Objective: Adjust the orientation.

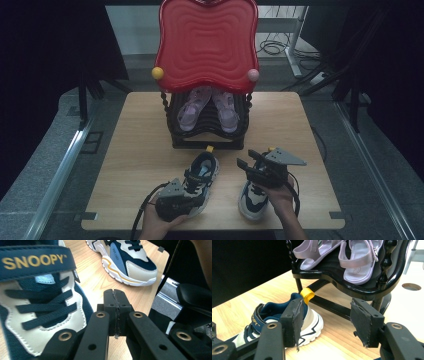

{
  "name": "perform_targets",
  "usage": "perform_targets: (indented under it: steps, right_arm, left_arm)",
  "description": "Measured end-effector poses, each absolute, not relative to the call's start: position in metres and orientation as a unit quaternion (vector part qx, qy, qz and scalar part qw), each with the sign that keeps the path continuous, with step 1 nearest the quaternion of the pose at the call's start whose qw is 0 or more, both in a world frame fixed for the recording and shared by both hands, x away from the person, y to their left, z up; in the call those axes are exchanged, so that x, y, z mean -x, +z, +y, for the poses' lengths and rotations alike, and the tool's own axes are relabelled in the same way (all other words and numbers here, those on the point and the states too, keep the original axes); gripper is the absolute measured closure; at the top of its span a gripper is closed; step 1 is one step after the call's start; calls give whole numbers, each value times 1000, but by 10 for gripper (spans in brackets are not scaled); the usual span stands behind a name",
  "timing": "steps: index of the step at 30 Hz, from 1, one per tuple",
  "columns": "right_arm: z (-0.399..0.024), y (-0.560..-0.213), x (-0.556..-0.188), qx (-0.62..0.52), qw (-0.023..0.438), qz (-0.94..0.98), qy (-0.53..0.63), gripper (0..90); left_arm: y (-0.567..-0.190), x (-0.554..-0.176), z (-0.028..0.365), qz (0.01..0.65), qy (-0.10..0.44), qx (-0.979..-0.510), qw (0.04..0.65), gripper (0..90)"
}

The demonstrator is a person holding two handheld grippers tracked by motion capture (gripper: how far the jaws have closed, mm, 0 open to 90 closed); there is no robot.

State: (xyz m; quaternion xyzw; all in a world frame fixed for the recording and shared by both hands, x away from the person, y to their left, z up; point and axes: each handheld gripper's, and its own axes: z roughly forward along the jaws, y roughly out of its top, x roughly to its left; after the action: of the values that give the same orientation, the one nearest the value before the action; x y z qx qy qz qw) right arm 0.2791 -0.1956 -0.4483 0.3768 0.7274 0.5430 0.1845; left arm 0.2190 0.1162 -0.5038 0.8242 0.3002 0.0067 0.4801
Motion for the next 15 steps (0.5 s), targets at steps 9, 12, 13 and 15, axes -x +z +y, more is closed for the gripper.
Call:
perform_targets:
  steps: [9,12,13,15]
  right_arm:
    - [-191,-450,-279,-380,191,730,535,444]
    - [-191,-450,-278,-379,197,730,534,445]
    - [-191,-450,-278,-381,197,729,534,445]
    - [-192,-450,-279,-382,196,728,534,445]
  left_arm:
    - [-515,-218,108,307,8,-834,458,886]
    - [-517,-219,107,309,8,-836,453,886]
    - [-517,-219,107,310,7,-837,452,890]
    - [-519,-220,107,312,3,-838,448,898]
